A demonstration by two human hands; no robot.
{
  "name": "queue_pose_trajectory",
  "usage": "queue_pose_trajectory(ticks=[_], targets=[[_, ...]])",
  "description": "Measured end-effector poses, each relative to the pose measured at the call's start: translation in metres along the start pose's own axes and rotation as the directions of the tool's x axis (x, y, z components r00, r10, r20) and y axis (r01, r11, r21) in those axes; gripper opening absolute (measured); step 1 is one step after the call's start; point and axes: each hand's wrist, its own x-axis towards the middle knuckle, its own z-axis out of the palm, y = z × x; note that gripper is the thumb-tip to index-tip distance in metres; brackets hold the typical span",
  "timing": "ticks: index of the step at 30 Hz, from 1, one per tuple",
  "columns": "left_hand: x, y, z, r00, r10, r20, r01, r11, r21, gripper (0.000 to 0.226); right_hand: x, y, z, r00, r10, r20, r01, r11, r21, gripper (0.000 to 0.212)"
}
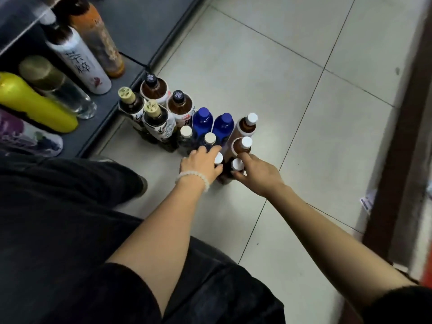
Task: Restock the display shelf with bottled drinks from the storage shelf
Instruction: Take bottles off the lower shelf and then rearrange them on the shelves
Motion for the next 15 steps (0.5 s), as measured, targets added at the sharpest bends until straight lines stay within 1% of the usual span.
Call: queue_pose_trajectory(ticks=[2, 7, 10, 13, 15], targets=[[0.006, 0.001, 0.002, 0.998, 0.029, 0.057, -0.028, 1.000, -0.003, 0.049, 0.005, -0.001, 0.000, 1.000, 0.010, 0.025, -0.009, 1.000, -0.028, 0.038], [0.016, -0.001, 0.006, 0.992, 0.037, 0.120, -0.040, 0.999, 0.023, 0.041, 0.013, -0.003, 0.001, 0.998, 0.024, 0.059, -0.022, 0.999, -0.045, 0.042], [0.020, -0.002, 0.005, 0.993, 0.039, 0.114, -0.043, 0.999, 0.028, 0.040, 0.019, -0.007, 0.006, 0.997, 0.037, 0.069, -0.034, 0.998, -0.043, 0.041], [0.020, -0.004, 0.004, 0.995, 0.037, 0.098, -0.037, 0.999, 0.003, 0.038, 0.022, -0.008, 0.006, 0.997, 0.031, 0.068, -0.028, 0.999, -0.036, 0.038], [0.017, -0.008, 0.003, 0.995, 0.034, 0.095, -0.032, 0.999, -0.024, 0.036, 0.022, -0.007, 0.004, 0.996, 0.027, 0.079, -0.025, 0.999, -0.020, 0.040]])
